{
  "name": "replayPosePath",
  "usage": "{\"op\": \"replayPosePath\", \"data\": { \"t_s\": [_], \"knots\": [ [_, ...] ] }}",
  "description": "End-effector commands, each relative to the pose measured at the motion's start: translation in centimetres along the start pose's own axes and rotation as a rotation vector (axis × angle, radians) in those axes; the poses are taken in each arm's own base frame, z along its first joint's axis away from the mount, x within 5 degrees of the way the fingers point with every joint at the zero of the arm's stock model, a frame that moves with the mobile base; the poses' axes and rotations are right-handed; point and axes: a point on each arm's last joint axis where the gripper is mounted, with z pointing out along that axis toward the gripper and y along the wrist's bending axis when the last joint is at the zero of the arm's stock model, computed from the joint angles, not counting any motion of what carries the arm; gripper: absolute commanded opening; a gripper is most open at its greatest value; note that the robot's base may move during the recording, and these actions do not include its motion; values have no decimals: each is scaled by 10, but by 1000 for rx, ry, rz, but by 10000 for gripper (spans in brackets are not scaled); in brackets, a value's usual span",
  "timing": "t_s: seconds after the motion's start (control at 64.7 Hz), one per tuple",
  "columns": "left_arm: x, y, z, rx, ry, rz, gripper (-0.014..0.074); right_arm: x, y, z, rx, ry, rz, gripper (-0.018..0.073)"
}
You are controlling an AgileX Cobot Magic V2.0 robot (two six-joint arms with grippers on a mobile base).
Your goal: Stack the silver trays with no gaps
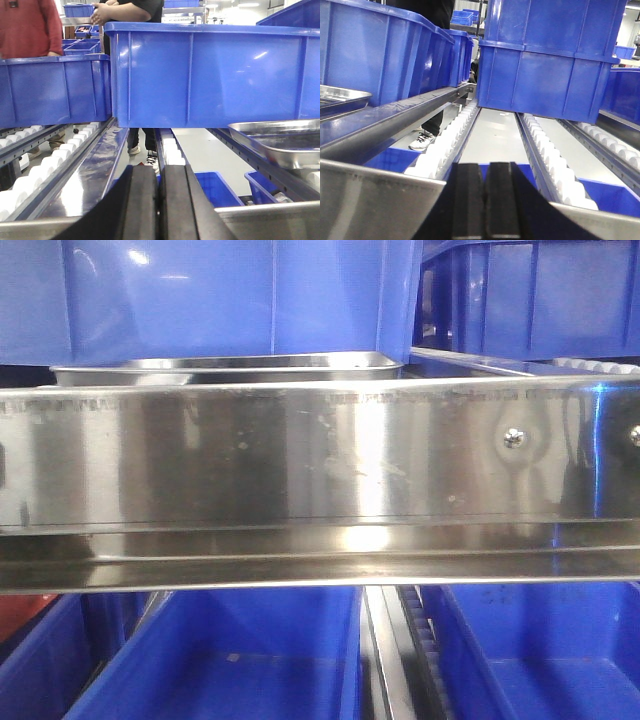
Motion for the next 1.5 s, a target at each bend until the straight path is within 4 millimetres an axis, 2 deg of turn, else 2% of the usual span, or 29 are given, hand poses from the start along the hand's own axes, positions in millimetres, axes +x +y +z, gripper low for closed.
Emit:
{"op": "replayPosePath", "data": {
  "t_s": [0.0, 0.773, 0.974, 1.097, 1.298, 1.375, 1.483],
  "knots": [
    [-3, 1, 0, -7, -29, 5, -16, -2, 0, 0, 6, -26, -8, -78],
    [-3, 1, 0, -7, -29, 5, -16, -2, 0, 0, 6, -26, -8, -78],
    [-7, 1, -1, -13, -68, -43, -16, -12, -2, -1, 20, -130, 12, -78],
    [-14, 3, -1, -28, -151, -110, -16, -24, -4, -4, 39, -267, 11, -78],
    [-28, 5, -4, -42, -257, -102, -16, -43, -6, -11, 66, -497, 32, -78],
    [-43, 5, -6, -30, -244, -103, -16, -41, -6, -10, 48, -469, 91, -78],
    [-65, 5, -10, -11, -226, -133, -16, -49, -7, -9, 15, -355, 202, -78]
  ]
}}
